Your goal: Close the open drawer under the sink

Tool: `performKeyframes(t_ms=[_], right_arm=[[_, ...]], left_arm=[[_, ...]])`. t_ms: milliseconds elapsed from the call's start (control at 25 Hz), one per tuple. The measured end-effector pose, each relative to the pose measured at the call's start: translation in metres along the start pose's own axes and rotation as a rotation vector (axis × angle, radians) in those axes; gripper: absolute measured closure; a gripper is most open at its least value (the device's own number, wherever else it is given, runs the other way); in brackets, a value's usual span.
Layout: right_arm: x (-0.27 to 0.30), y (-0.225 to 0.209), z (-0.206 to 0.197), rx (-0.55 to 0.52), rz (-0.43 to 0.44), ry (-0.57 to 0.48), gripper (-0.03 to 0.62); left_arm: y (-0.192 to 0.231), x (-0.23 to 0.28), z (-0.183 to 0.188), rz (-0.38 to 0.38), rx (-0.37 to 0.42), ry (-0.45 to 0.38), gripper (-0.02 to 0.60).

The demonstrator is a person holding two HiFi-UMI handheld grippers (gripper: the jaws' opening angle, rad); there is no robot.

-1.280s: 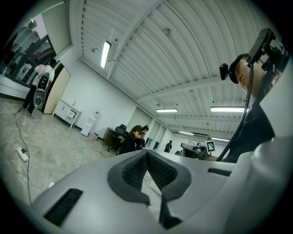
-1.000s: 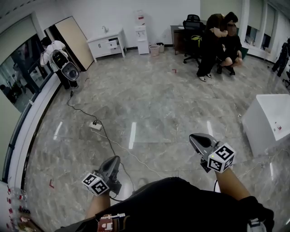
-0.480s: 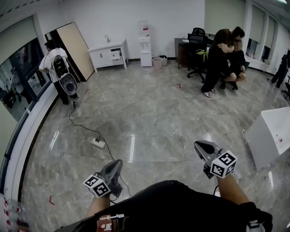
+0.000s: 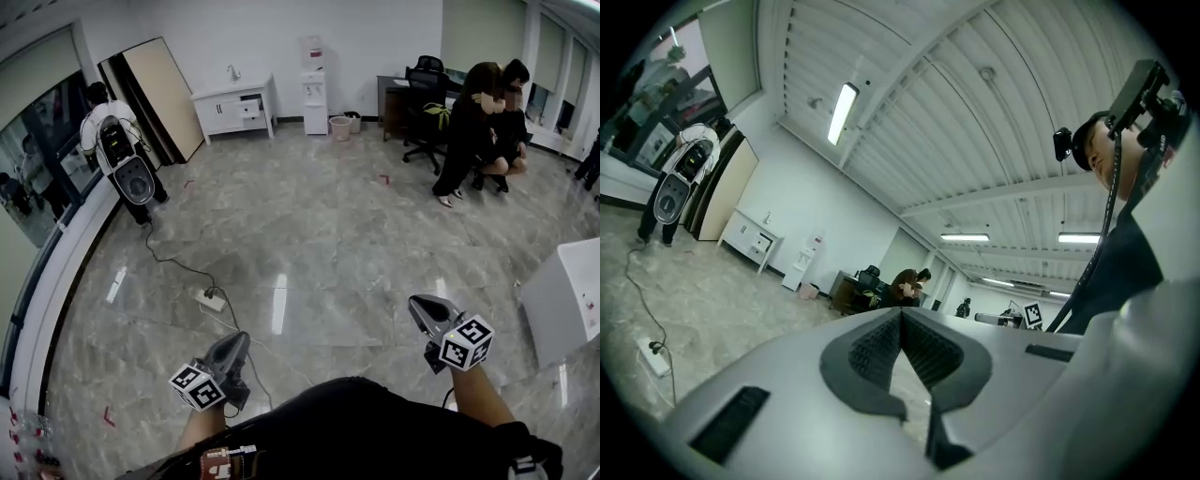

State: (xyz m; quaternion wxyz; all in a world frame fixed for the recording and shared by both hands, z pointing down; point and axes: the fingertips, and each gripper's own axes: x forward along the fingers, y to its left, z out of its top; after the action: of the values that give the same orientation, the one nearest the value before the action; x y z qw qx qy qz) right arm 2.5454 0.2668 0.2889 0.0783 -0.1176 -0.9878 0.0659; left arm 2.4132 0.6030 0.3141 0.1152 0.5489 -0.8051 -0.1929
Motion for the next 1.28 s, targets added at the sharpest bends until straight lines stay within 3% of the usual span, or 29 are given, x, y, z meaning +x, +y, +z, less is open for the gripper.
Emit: performKeyframes(t_ms=[400,560,680,960,1280], right_arm=[[0.066,-0.145,0.024,0.013,0.151,0.013,0.592],[0.081,-0.206,0.038,-0.009,0.194,0.017,0.592],[0.096,-0.243,0.043,0.001,0.209,0.019,0.592],[0.150,-0.277,0.048,0.008,0.244,0.048,0.592],[0.238,-0.297,0.062,-0.029,0.196,0.060,0.592]], left_arm=[[0.018,0.115,0.016,0.163,0.015,-0.112,0.589],[0.014,0.176,0.020,0.183,0.014,-0.158,0.589],[0.008,0.220,0.015,0.168,0.023,-0.132,0.589],[0.040,0.269,0.028,0.176,0.016,-0.104,0.589],[0.132,0.317,0.060,0.101,0.008,-0.110,0.589]])
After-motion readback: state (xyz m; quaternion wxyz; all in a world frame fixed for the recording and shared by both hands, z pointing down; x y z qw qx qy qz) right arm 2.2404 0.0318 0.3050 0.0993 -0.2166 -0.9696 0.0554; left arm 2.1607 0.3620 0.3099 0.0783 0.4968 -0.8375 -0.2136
